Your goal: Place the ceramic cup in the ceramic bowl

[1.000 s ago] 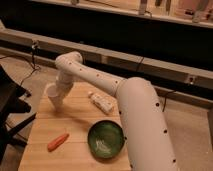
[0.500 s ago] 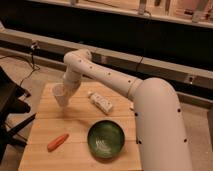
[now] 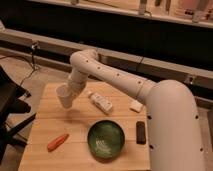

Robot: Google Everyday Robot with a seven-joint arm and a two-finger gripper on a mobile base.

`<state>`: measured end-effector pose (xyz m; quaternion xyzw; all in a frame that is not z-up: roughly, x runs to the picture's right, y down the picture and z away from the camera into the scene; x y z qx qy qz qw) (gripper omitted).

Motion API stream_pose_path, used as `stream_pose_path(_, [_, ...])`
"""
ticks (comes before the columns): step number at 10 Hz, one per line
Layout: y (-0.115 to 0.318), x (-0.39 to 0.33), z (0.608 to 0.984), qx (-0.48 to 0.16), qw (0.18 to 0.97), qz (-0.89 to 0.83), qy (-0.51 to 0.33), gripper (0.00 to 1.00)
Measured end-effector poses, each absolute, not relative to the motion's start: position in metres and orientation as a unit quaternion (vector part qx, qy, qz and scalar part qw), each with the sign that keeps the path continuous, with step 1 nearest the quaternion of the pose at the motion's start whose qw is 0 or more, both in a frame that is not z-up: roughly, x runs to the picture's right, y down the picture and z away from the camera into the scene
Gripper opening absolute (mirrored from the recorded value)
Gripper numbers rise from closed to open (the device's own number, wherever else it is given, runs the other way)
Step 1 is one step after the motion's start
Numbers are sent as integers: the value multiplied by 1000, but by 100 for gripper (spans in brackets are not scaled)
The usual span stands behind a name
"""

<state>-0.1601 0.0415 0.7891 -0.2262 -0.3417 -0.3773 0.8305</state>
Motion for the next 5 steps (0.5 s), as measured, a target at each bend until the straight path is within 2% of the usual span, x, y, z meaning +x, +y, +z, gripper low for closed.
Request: stream_pose_path(5, [49,-147,775,-229,833,-368,-344,0])
